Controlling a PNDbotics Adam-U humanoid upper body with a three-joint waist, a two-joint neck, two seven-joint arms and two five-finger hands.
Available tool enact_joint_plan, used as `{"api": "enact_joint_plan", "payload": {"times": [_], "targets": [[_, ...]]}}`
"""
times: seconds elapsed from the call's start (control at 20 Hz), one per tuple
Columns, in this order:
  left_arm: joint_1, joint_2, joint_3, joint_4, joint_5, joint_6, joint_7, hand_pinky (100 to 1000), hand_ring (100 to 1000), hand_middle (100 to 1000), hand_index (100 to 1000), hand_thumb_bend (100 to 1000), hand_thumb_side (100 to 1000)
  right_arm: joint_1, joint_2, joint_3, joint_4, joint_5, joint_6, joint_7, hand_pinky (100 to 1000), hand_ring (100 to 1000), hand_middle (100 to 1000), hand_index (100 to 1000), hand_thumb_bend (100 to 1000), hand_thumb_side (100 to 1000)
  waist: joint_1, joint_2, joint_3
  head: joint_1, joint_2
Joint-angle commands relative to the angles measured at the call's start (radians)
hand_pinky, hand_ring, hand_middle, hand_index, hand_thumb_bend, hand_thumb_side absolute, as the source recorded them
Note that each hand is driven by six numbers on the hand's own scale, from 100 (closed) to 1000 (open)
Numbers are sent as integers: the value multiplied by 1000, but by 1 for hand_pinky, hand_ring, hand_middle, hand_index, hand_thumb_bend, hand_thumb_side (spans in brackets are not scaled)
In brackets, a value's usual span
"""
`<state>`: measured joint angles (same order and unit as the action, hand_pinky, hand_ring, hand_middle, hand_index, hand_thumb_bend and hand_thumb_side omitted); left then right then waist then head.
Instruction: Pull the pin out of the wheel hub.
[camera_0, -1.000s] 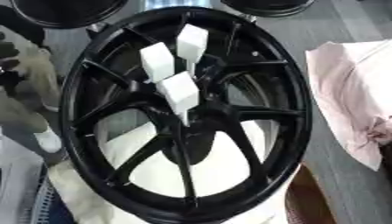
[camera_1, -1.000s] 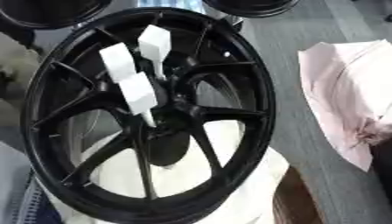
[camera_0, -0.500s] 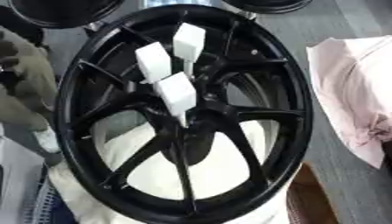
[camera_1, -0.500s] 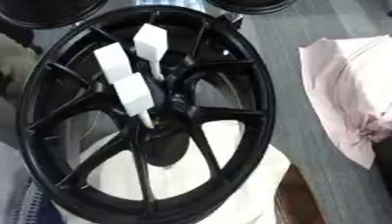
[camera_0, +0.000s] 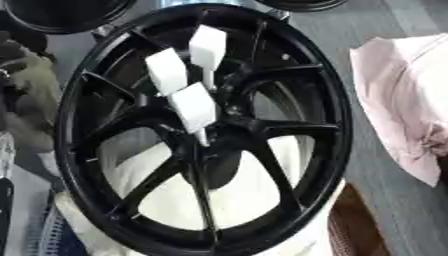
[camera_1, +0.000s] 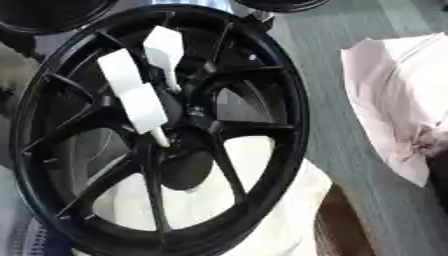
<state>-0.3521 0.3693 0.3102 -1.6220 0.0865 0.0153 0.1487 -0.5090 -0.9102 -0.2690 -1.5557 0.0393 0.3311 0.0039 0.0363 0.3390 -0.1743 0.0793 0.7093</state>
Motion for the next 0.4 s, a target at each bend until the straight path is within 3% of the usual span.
{"api": "enact_joint_plan", "payload": {"times": [0.05, 0.2, 0.25, 0.3, 0.35, 0.4], "targets": [[-13, 27, -5, -20, 4, -2, -7, 735, 714, 607, 744, 476, 791, 52, -11, -86, -57, 56, -16, -58, 900, 910, 861, 877, 113, 608, -7, -26, 7, -16, -8], [-16, 24, -9, -20, 4, -1, -12, 735, 714, 607, 744, 476, 791, 119, -3, -102, -106, 55, -13, -112, 900, 910, 861, 877, 113, 608, -9, -27, 17, -25, -6], [-16, 23, -11, -20, 4, -1, -13, 735, 716, 607, 744, 475, 791, 119, -3, -102, -122, 46, -16, -130, 885, 856, 805, 844, 149, 499, -10, -28, 21, -31, -4], [-16, 23, -12, -20, 4, -1, -14, 735, 716, 607, 744, 475, 791, 110, -1, -97, -138, 34, -21, -147, 877, 833, 778, 834, 340, 488, -10, -28, 22, -33, -3], [-17, 22, -12, -20, 4, -1, -15, 734, 716, 607, 744, 475, 791, 101, 1, -86, -153, 20, -26, -163, 874, 823, 770, 827, 138, 468, -10, -28, 23, -34, -3], [-17, 22, -13, -21, 3, -1, -16, 734, 716, 607, 744, 475, 791, 93, 2, -72, -164, 5, -29, -180, 874, 823, 770, 827, 138, 468, -10, -29, 24, -36, -3]]}}
